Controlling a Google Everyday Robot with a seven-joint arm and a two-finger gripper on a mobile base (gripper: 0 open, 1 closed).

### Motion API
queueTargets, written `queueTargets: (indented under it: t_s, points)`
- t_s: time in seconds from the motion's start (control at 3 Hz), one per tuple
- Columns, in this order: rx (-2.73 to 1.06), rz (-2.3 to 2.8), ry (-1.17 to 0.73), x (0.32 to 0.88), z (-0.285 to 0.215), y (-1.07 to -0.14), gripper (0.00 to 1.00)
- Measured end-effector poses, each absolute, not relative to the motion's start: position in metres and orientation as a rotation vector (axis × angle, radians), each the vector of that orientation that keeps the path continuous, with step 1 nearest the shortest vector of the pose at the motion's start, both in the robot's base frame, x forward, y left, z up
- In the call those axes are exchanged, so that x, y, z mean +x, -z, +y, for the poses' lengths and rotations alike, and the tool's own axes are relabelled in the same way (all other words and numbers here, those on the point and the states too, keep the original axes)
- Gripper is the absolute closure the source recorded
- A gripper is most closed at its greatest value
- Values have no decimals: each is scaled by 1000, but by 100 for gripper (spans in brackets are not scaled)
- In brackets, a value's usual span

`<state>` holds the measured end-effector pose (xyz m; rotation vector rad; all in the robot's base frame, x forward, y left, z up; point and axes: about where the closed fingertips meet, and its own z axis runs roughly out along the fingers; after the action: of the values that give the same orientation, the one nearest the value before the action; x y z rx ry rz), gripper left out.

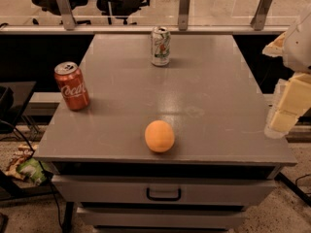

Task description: Knock coke can over

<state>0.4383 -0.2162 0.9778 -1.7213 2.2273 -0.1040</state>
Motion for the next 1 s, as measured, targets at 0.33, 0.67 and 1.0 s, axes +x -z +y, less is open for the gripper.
queueTargets:
  t_s: [0.33,0.67,1.0]
  points:
    - [-1721,2227,104,438,-216,-978,0]
    - [-1694,2194,33,451,-202,-979,0]
    - [-1649,2120,-99,480,-160,-972,0]
